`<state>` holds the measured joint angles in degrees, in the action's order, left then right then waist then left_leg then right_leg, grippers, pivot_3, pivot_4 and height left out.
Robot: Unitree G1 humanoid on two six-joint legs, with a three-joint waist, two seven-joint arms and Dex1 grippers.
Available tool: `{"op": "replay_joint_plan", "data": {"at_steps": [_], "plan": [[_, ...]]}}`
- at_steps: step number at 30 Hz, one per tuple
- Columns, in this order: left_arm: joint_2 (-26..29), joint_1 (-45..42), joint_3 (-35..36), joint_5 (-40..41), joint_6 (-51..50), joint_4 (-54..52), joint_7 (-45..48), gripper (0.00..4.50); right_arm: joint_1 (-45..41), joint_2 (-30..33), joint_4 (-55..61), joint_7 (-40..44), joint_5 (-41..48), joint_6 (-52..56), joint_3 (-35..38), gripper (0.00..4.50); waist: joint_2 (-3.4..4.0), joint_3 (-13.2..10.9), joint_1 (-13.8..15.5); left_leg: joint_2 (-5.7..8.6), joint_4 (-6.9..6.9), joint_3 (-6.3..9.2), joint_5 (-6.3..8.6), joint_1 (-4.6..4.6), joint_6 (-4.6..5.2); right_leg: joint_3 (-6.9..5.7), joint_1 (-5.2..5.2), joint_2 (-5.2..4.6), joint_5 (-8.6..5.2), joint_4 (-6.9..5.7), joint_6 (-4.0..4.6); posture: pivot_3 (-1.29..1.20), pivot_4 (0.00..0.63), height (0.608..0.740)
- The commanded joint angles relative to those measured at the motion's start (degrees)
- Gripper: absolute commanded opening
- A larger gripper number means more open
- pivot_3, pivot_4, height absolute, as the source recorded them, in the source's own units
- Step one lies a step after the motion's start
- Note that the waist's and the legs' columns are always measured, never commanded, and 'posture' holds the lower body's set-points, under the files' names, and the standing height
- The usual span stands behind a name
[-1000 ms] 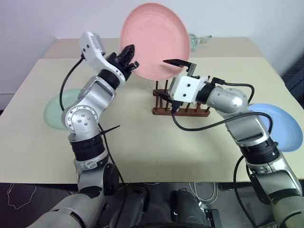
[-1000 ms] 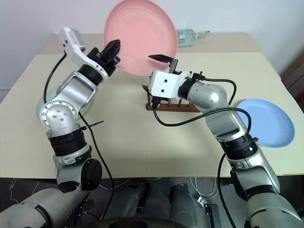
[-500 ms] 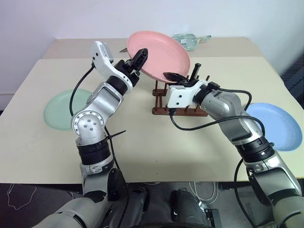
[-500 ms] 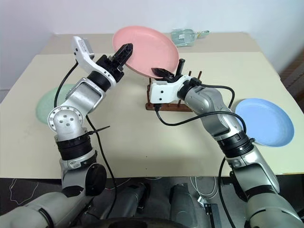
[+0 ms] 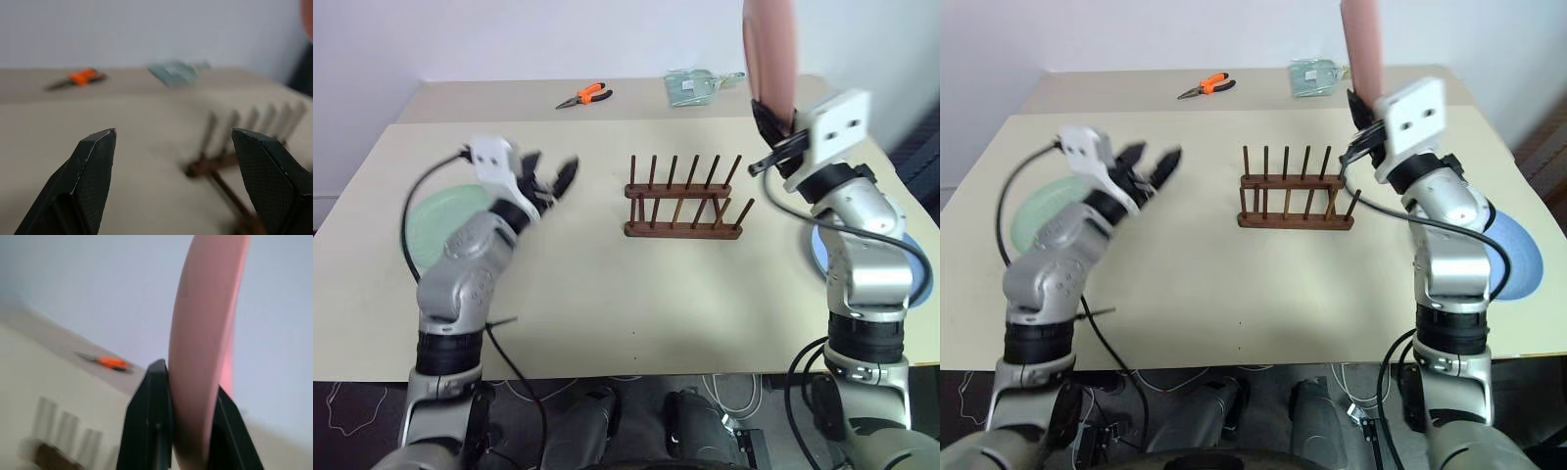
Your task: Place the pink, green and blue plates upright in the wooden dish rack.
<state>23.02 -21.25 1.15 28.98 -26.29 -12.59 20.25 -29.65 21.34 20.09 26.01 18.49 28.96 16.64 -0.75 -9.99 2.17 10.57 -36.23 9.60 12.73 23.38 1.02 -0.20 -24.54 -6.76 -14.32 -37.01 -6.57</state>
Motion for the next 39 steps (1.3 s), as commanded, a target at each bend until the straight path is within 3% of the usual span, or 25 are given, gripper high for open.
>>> {"op": "replay_joint_plan", "data": {"at_steps": [1,7,20,24,26,27,29,35,39], "plan": [[1.9,2.6,-2.6,-2.5,5.5,-2.7,7.9,3.84,1.6,-0.5,5.5,-1.8,9.2,7.8,3.8,0.0,0.09,0.0,0.0,-0.01,0.01,0.0,0.08,0.0,0.13,0.0,-0.02,-0.01,0.0,-0.01,0.01,0.0,0.15,0.74],[2.2,6.4,-6.0,-3.9,7.6,-3.4,15.1,3.84,4.8,-2.9,8.0,-7.6,15.3,13.2,4.8,0.0,0.28,0.0,-0.1,-0.1,0.14,-0.05,0.15,-0.01,0.26,0.02,-0.14,0.0,0.02,-0.04,0.04,0.0,0.15,0.74],[0.3,8.1,-8.0,-6.7,7.2,-4.2,16.3,3.84,7.6,-3.6,6.9,-14.2,17.1,15.1,2.5,0.0,0.31,0.0,0.0,-0.1,0.13,-0.08,0.15,-0.01,0.26,0.02,-0.14,0.0,0.02,-0.04,0.04,0.0,0.15,0.74],[0.1,8.4,-8.2,-7.7,7.5,-3.5,16.3,3.91,7.3,-2.3,5.7,-14.5,13.6,12.4,0.8,1.67,0.31,0.0,0.0,-0.1,0.13,-0.08,0.15,-0.01,0.26,0.01,-0.14,0.01,0.02,-0.05,0.04,0.0,0.15,0.74],[0.0,8.5,-7.9,-7.6,7.0,-3.1,16.3,3.91,7.2,-0.6,5.4,-13.8,10.7,9.4,-0.4,2.75,0.31,0.0,0.0,-0.1,0.12,-0.09,0.15,-0.01,0.26,0.01,-0.13,0.0,0.03,-0.04,0.04,0.0,0.15,0.74],[-0.1,8.5,-7.8,-7.6,7.0,-3.0,16.2,3.91,7.2,-0.2,5.3,-13.5,9.9,8.5,-0.8,2.75,0.31,0.0,0.0,-0.1,0.12,-0.09,0.15,0.0,0.26,0.01,-0.13,0.0,0.03,-0.04,0.04,0.0,0.15,0.74],[-0.3,8.3,-7.1,-7.2,6.5,-2.3,15.9,4.45,6.3,1.4,5.0,-12.5,8.4,5.5,-0.6,2.81,0.31,0.0,0.0,-0.1,0.13,-0.09,0.15,-0.01,0.26,0.01,-0.13,0.01,0.02,-0.04,0.03,0.0,0.15,0.74],[-1.0,7.5,-1.6,-7.5,6.3,-0.1,11.4,4.48,1.5,9.8,2.5,-8.4,2.0,-3.2,-0.7,2.81,0.32,0.0,-0.1,-0.11,0.12,-0.12,0.15,-0.01,0.26,0.01,-0.14,0.01,0.02,-0.04,0.03,0.0,0.15,0.74],[-1.2,5.9,3.8,-9.8,6.1,3.5,4.1,4.5,-2.9,14.1,1.8,-4.0,0.4,-6.8,-2.6,4.17,0.32,0.0,-0.1,-0.13,0.11,-0.12,0.14,-0.01,0.25,0.01,-0.14,0.01,0.02,-0.04,0.03,0.0,0.15,0.74]]}}
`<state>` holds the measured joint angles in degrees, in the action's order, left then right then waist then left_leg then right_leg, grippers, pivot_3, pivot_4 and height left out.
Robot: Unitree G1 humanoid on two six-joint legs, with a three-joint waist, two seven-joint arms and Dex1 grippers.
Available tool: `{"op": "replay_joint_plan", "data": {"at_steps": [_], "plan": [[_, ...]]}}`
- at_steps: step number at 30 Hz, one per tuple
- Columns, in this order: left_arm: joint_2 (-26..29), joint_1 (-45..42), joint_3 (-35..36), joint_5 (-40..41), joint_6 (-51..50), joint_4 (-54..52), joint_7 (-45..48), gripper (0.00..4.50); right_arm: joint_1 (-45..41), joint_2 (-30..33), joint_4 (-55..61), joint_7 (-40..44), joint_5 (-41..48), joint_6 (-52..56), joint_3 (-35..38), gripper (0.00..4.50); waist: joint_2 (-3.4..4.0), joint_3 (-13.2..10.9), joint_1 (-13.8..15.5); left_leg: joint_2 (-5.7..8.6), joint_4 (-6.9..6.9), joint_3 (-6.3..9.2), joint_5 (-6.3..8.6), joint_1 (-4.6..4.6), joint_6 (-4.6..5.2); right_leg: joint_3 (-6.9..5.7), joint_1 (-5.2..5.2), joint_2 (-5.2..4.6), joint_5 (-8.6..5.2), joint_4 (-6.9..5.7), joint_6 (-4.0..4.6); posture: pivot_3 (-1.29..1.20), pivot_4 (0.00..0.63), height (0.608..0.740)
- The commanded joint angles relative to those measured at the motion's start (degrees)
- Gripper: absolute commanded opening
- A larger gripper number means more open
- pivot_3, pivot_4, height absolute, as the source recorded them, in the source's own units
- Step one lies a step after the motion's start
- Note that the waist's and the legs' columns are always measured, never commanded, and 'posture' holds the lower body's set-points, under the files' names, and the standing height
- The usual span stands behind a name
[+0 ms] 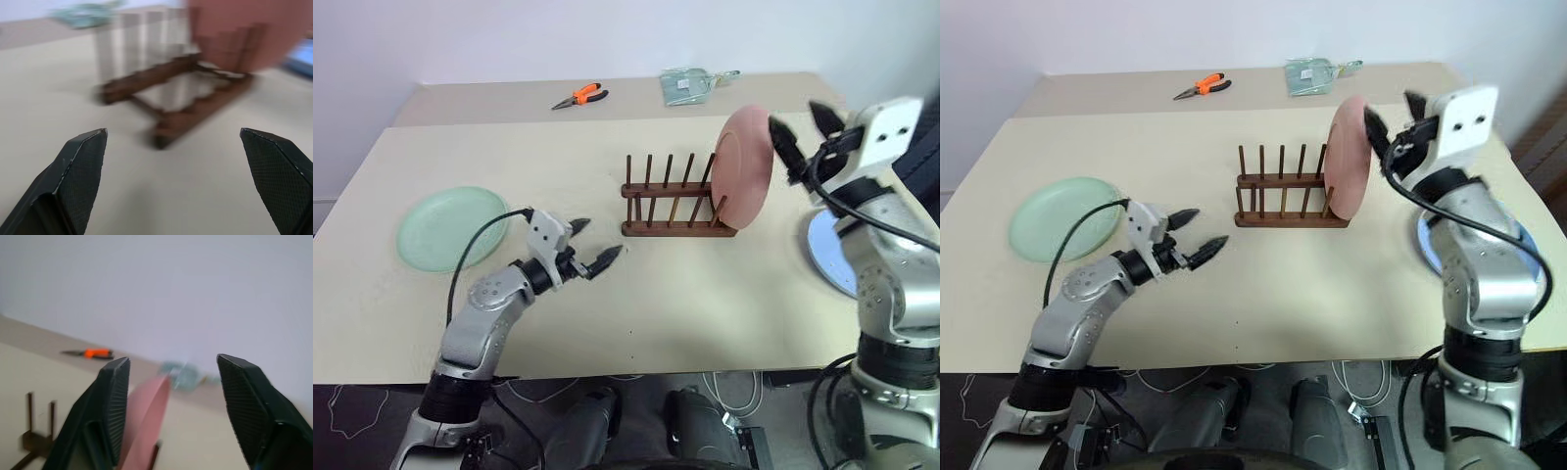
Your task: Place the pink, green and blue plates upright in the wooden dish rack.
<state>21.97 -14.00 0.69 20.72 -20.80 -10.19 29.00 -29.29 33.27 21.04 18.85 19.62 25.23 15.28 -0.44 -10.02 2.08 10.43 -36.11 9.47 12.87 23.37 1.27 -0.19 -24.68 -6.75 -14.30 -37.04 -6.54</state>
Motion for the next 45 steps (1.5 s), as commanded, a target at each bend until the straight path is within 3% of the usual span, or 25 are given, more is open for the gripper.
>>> {"op": "replay_joint_plan", "data": {"at_steps": [1,5,8,12,19,22,26,29,37,41,45], "plan": [[-0.3,-1.9,5.8,-2.3,0.4,2.2,-7.1,4.5,-4.4,3.0,1.2,4.9,-0.7,-3.6,-2.3,4.42,0.0,0.0,0.0,0.0,0.0,-0.03,0.0,0.0,0.0,0.0,-0.01,-0.01,0.0,0.0,0.0,0.0,0.15,0.74],[-1.8,-7.1,19.9,-5.3,-5.1,8.3,-29.2,4.5,-6.6,7.2,6.6,17.3,-4.3,-6.0,-17.4,4.42,-0.21,0.0,-0.3,-0.07,-0.01,-0.03,0.0,0.01,0.0,0.0,-0.05,0.06,0.0,-0.01,-0.01,0.0,0.15,0.74],[-2.0,-9.1,27.3,-5.8,-9.3,9.2,-38.7,4.5,-5.4,6.7,4.9,19.8,-8.0,-8.9,-23.1,4.42,-0.29,0.1,-0.3,-0.13,-0.03,-0.04,-0.01,0.02,-0.12,-0.02,-0.02,0.09,0.0,0.01,-0.02,0.0,0.15,0.74],[-2.6,-9.7,34.6,-4.5,-16.4,7.2,-46.4,4.5,-3.3,4.1,1.6,21.3,-12.4,-13.7,-28.8,4.42,-0.39,0.1,0.3,-0.05,-0.15,-0.08,-0.08,0.03,-0.25,-0.01,0.08,0.07,0.06,0.15,-0.11,0.0,0.15,0.74],[-8.9,-9.9,45.0,8.4,-29.5,1.2,-49.3,4.5,-1.2,-0.2,-2.1,22.5,-15.2,-17.9,-31.7,4.42,-0.51,0.1,0.2,-0.05,-0.27,-0.06,-0.08,0.04,-0.27,-0.02,0.12,0.1,0.08,0.07,-0.15,0.0,0.15,0.74],[-11.5,-10.1,48.5,13.3,-32.1,0.3,-50.8,3.68,-0.5,-1.1,-2.6,22.7,-16.0,-18.6,-31.8,4.5,-0.51,0.1,0.0,-0.06,-0.26,-0.06,-0.08,0.02,-0.29,-0.02,0.1,0.11,0.08,0.03,-0.15,0.0,0.15,0.74],[-12.8,-11.1,51.1,17.2,-32.4,0.7,-53.1,1.62,0.2,-1.6,-2.7,22.5,-17.5,-19.3,-31.5,4.5,-0.53,0.1,0.1,-0.06,-0.24,-0.06,-0.12,-0.01,-0.35,-0.01,0.09,0.12,0.08,-0.02,-0.14,0.0,0.15,0.74],[-12.0,-11.5,49.9,18.3,-32.4,1.4,-52.6,0.11,0.5,-1.6,-2.6,22.5,-17.9,-18.8,-30.9,4.5,-0.57,0.1,0.2,-0.06,-0.25,-0.06,-0.12,0.0,-0.36,-0.01,0.1,0.12,0.09,-0.02,-0.14,0.0,0.15,0.74],[-7.9,-16.1,31.1,16.2,-24.5,-6.9,-38.6,0.04,-2.3,-1.8,-3.7,20.8,-21.7,-19.1,-30.1,4.5,-0.63,0.1,0.2,-0.06,-0.27,-0.06,-0.12,0.02,-0.37,-0.01,0.11,0.12,0.1,0.01,-0.12,0.0,0.15,0.74],[-7.9,-22.6,22.6,15.8,-24.9,-10.4,-36.6,0.04,-7.3,-3.6,-7.4,18.4,-28.2,-24.3,-33.1,4.5,-0.62,0.1,-0.2,-0.06,-0.25,-0.09,-0.12,0.01,-0.38,0.0,0.09,0.12,0.11,0.0,-0.1,0.0,0.15,0.74],[-10.5,-26.7,18.9,17.3,-26.0,-11.5,-37.5,0.04,-12.3,-6.2,-14.3,13.5,-36.6,-28.9,-35.7,4.5,-0.62,0.1,-1.2,-0.07,-0.16,-0.08,-0.16,-0.03,-0.42,0.01,0.07,0.12,0.11,-0.02,-0.1,0.0,0.15,0.74]]}}
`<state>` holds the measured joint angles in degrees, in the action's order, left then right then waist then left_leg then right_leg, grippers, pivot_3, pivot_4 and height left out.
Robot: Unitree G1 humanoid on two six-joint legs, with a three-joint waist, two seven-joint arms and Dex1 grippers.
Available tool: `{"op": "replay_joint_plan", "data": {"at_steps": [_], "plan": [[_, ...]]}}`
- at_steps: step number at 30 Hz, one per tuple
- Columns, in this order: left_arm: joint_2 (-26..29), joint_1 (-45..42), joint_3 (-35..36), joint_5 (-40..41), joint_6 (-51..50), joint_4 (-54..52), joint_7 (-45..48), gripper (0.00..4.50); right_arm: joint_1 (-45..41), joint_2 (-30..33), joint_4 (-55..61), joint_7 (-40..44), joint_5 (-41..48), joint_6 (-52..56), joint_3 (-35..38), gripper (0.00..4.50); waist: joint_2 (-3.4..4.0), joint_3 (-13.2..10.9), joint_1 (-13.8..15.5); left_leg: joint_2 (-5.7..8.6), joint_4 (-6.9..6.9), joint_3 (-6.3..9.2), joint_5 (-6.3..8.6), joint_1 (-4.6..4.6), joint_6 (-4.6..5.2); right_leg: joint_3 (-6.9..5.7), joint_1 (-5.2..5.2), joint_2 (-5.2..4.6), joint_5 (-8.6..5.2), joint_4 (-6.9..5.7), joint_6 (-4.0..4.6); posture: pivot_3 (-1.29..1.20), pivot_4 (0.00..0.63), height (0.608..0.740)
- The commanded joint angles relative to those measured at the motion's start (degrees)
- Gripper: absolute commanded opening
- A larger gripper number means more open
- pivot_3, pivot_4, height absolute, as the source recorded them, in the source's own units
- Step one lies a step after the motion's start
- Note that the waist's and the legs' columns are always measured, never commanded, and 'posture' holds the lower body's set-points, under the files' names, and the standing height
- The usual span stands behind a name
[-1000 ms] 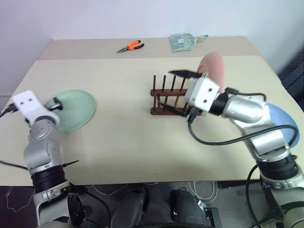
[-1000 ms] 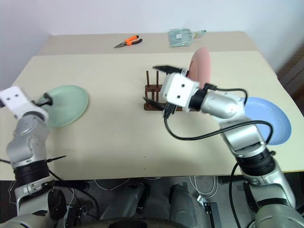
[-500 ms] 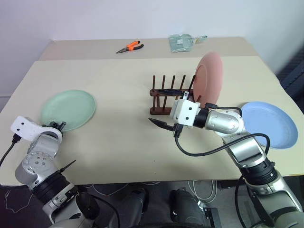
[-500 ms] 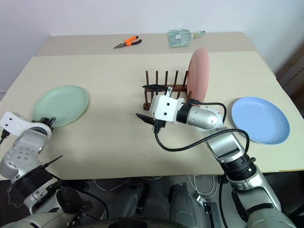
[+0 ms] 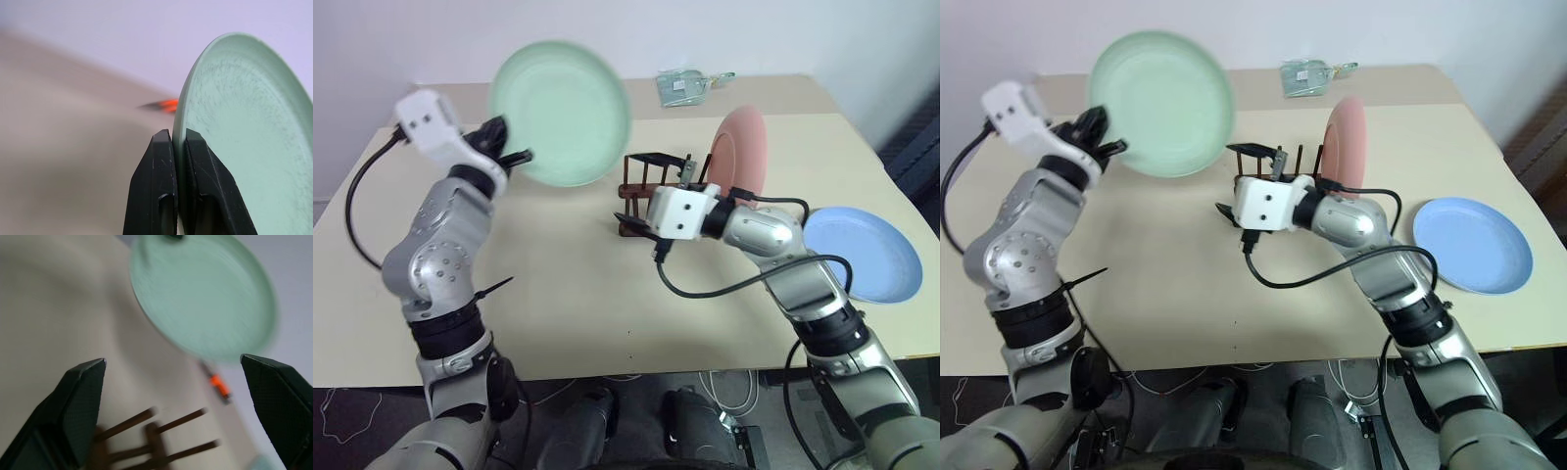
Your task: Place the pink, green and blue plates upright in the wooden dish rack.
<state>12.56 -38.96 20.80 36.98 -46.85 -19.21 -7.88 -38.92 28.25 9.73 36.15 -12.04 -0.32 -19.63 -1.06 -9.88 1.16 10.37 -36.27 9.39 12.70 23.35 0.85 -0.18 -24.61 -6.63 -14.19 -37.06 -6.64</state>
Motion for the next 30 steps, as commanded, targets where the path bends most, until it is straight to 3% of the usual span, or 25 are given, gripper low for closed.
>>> {"op": "replay_joint_plan", "data": {"at_steps": [1,4,7,10,14,19,24,27,30], "plan": [[-2.3,-2.4,-2.3,1.7,-0.5,-3.0,-1.0,0.04,-4.4,-1.5,-6.0,-6.7,-8.9,-4.7,-1.7,4.5,0.0,0.0,-0.5,0.0,0.01,0.0,-0.01,0.0,0.0,0.0,0.0,0.0,0.0,0.0,0.0,0.0,0.15,0.74],[-3.7,-2.8,-3.8,2.0,-1.5,-3.9,-1.5,0.04,-6.8,-2.1,-10.9,-11.1,-14.5,-7.1,-2.6,4.5,0.0,0.0,-0.6,0.0,0.0,0.01,-0.03,0.0,-0.02,0.0,-0.01,0.03,0.0,-0.01,0.01,0.0,0.15,0.74],[-5.0,-1.5,-4.1,2.4,-2.0,-4.6,-2.4,0.0,-6.3,-1.6,-12.6,-11.5,-16.7,-8.2,-2.7,3.7,0.0,0.0,-0.6,-0.01,0.03,0.01,-0.05,0.0,-0.05,0.03,-0.04,0.08,0.0,-0.03,0.01,0.0,0.15,0.74],[-5.4,-0.7,-3.6,2.8,-2.0,-4.5,-2.6,0.0,-5.7,-1.8,-12.2,-11.7,-17.3,-8.6,-2.0,2.19,0.0,0.0,-0.6,-0.01,0.03,0.01,-0.06,0.0,-0.07,0.05,-0.05,0.1,0.01,-0.03,0.01,0.0,0.15,0.74],[-7.1,-1.5,-0.8,4.9,0.4,-3.4,-3.1,1.5,-4.9,-1.5,-11.5,-12.3,-19.0,-9.3,-1.9,0.19,-0.01,0.0,-0.5,-0.01,0.02,0.02,-0.07,0.0,-0.08,0.06,-0.04,0.16,0.01,-0.04,0.02,0.0,0.15,0.74],[-6.6,-3.7,2.8,2.9,6.7,-1.7,-5.0,3.91,-3.8,-1.6,-10.5,-13.1,-20.2,-9.3,-1.0,0.17,-0.02,0.0,-0.5,-0.02,0.02,0.02,-0.08,0.01,-0.1,0.06,-0.04,0.15,0.02,-0.03,0.03,0.0,0.15,0.74],[3.0,0.2,1.6,-8.4,16.3,0.9,-1.0,3.91,-0.3,-3.0,-5.1,-14.0,-13.7,-6.7,5.7,0.17,-0.02,0.0,-0.6,-0.04,0.07,0.01,-0.1,0.0,-0.14,0.09,-0.08,0.17,0.03,-0.05,0.05,0.0,0.15,0.74],[8.5,8.3,-4.2,-15.5,20.0,3.3,4.9,3.91,3.0,-7.7,3.7,-11.3,1.3,0.5,13.2,0.17,0.06,0.0,-0.5,-0.04,0.16,0.01,-0.11,-0.03,-0.14,0.14,-0.08,0.21,0.03,-0.02,0.06,0.0,0.15,0.74],[9.1,16.0,-10.2,-19.8,26.4,4.4,10.8,3.91,6.3,-12.4,12.6,-10.0,14.9,12.5,18.6,0.17,0.06,0.0,-0.2,-0.04,0.14,0.04,-0.1,-0.03,-0.13,0.15,-0.04,0.26,0.03,0.0,0.07,0.0,0.15,0.74]]}}
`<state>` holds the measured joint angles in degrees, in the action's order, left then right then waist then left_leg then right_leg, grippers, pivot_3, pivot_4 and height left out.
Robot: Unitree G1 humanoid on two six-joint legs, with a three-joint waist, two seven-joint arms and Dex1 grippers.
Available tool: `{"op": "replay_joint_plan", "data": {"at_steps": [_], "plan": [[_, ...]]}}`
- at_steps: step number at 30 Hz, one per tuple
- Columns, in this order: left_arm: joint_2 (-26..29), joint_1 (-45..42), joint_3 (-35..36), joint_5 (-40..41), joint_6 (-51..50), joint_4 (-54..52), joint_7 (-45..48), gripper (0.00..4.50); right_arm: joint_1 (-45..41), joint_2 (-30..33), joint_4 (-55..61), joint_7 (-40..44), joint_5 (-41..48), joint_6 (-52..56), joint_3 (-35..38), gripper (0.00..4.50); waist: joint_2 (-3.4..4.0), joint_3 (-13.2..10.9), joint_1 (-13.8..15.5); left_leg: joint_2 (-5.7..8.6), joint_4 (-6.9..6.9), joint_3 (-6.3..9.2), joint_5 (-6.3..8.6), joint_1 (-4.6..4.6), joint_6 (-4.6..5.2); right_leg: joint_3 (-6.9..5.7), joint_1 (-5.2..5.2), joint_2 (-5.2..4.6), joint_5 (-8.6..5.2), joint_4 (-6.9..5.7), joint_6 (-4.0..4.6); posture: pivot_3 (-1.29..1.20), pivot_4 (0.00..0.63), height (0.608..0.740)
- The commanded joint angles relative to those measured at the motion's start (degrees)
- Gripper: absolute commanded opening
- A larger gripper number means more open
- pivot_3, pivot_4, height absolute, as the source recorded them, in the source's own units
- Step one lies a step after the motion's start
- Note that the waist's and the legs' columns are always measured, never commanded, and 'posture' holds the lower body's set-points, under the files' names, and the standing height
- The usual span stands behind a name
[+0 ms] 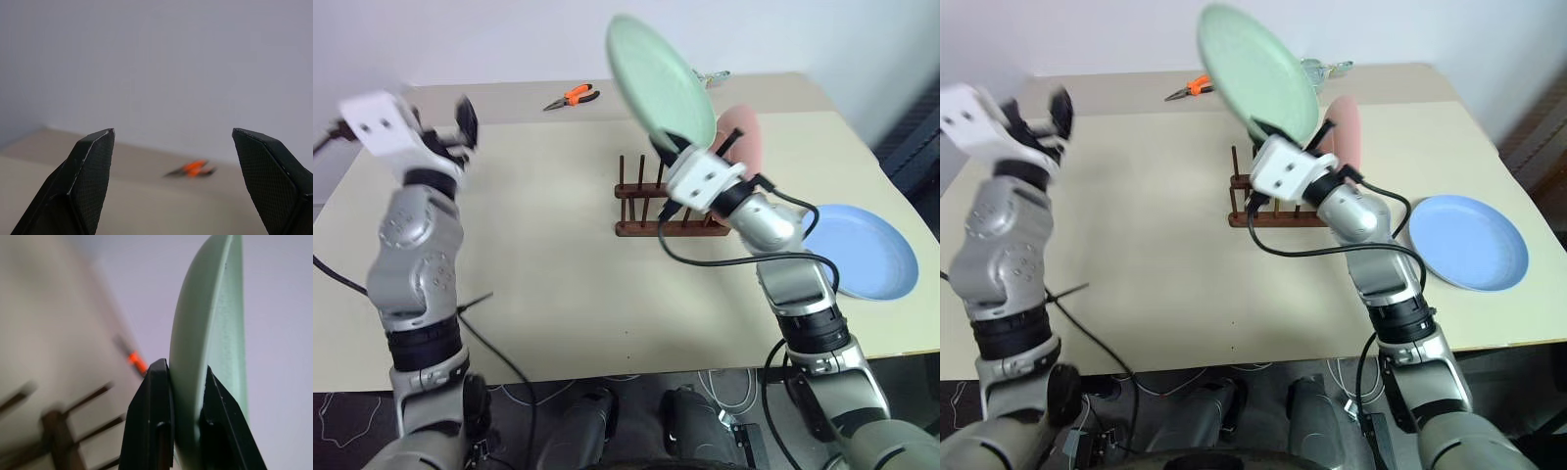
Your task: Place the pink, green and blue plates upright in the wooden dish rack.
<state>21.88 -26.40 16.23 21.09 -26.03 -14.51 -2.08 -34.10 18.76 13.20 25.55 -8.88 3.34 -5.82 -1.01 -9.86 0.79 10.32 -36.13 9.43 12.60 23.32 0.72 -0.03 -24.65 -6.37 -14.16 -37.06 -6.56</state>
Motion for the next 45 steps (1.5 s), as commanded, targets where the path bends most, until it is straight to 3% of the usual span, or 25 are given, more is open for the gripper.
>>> {"op": "replay_joint_plan", "data": {"at_steps": [1,6,10,24,38,41,45], "plan": [[-0.8,5.8,-7.3,-4.8,7.7,0.1,6.6,3.91,2.6,-4.3,11.9,0.1,15.4,13.0,6.2,0.17,0.0,0.0,0.1,0.01,-0.02,0.02,0.02,0.01,0.03,0.0,0.02,0.0,0.0,0.02,0.0,0.0,0.15,0.74],[-2.8,13.9,-14.5,-9.1,16.5,2.8,13.4,3.91,7.9,-11.6,21.2,-6.9,28.3,29.1,10.8,0.17,0.07,0.0,-0.1,0.0,-0.01,0.05,0.14,0.0,0.23,0.02,0.01,-0.08,0.02,0.01,0.05,0.0,0.15,0.74],[-4.5,15.9,-15.3,-8.9,18.1,4.1,15.5,3.91,10.4,-14.1,24.2,-11.2,32.2,34.8,11.6,0.17,0.21,-0.1,-0.2,-0.03,0.09,0.03,0.2,0.01,0.33,0.05,-0.13,-0.07,0.06,-0.06,0.11,0.0,0.15,0.74],[-4.9,19.3,-17.2,-10.0,18.4,2.1,21.6,3.91,9.4,-15.4,22.5,-17.7,38.7,39.2,13.4,0.17,0.29,0.0,-0.2,-0.07,0.12,0.02,0.2,0.01,0.34,0.03,-0.14,-0.06,0.05,-0.06,0.11,0.0,0.15,0.74],[-3.8,20.8,-20.5,-11.7,18.7,0.3,26.8,3.91,1.9,-14.1,11.0,-21.6,40.8,46.6,14.4,0.17,0.34,0.0,-0.3,-0.08,0.14,0.01,0.2,0.01,0.34,0.03,-0.15,-0.06,0.05,-0.06,0.11,0.0,0.15,0.74],[-3.9,21.0,-20.6,-12.2,19.2,0.5,27.1,3.95,1.5,-13.2,10.5,-21.2,39.9,46.4,13.6,1.28,0.36,-0.1,-0.2,-0.08,0.14,0.01,0.2,0.01,0.34,0.03,-0.15,-0.06,0.05,-0.06,0.11,0.0,0.15,0.74],[-4.1,20.9,-20.6,-12.5,19.5,0.7,27.4,3.95,1.5,-10.2,11.2,-19.5,36.4,43.1,10.3,3.15,0.36,-0.1,-0.2,-0.07,0.13,0.01,0.2,0.02,0.35,0.03,-0.15,-0.07,0.05,-0.04,0.11,0.0,0.15,0.74]]}}
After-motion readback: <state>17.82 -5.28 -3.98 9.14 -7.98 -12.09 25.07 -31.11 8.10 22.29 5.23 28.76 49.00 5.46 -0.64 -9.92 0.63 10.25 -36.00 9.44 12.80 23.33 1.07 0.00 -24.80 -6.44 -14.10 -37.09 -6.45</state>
